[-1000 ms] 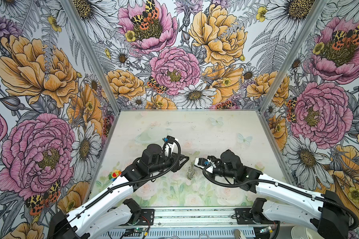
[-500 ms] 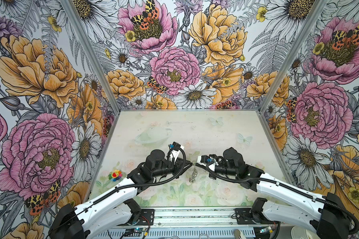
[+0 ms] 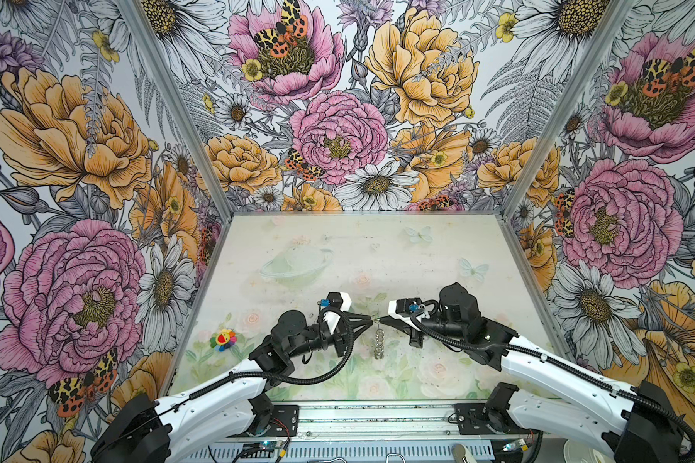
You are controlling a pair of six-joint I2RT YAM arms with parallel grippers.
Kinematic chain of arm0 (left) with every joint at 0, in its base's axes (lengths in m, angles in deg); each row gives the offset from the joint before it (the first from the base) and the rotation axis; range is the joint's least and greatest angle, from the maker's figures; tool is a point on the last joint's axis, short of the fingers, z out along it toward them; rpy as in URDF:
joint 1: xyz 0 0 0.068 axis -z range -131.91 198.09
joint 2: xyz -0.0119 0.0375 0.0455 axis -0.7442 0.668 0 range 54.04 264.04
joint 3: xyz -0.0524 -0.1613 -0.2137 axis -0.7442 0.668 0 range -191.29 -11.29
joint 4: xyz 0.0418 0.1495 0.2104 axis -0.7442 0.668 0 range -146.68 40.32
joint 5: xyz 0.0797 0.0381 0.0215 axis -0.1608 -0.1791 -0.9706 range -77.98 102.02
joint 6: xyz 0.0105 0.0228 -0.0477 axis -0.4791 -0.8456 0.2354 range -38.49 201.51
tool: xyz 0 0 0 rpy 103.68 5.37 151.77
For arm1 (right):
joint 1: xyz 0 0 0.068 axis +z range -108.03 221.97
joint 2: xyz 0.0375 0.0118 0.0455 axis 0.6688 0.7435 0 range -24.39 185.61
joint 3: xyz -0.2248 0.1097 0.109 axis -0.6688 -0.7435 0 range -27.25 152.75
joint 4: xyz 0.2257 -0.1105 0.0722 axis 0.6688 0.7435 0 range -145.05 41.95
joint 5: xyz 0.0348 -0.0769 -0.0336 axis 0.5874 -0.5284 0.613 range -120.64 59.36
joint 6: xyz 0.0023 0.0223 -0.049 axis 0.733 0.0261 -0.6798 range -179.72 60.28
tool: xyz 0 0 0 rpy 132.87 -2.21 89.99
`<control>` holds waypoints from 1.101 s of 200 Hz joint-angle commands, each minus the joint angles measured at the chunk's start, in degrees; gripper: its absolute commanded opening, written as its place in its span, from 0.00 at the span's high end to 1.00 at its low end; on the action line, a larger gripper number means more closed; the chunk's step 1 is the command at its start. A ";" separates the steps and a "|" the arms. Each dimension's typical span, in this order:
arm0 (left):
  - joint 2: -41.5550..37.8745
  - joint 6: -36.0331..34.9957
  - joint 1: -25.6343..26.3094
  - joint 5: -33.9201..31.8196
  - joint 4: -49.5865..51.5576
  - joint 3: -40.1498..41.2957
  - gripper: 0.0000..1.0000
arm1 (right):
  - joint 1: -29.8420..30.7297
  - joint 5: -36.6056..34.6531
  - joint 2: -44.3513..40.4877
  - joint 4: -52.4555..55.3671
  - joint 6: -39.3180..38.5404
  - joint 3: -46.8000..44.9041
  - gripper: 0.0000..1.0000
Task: Attach keys to a key ring
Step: Insert the key into the keyring.
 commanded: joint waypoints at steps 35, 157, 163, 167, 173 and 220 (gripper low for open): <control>-0.54 -6.91 -0.08 6.61 -2.56 0.88 0.90 | -0.64 4.52 -0.78 -4.00 1.17 0.21 1.00; 3.12 -9.71 -1.29 8.98 -3.45 1.00 0.82 | -0.64 8.61 -0.55 -3.09 0.59 0.52 1.00; 2.84 -9.87 -1.31 8.54 -3.35 1.22 0.81 | -0.66 8.65 -0.48 -2.81 0.50 0.53 1.00; 2.61 -9.96 -1.37 8.34 -3.18 1.30 0.81 | -0.64 8.67 -0.46 -2.61 0.43 0.60 1.00; 2.14 -10.10 -1.40 7.92 -3.10 1.44 0.81 | -0.64 8.52 -0.36 -2.30 0.15 0.57 1.00; -0.51 -10.53 -1.85 6.57 -2.89 2.89 0.81 | -0.64 7.90 -0.59 -2.07 -0.23 0.33 1.00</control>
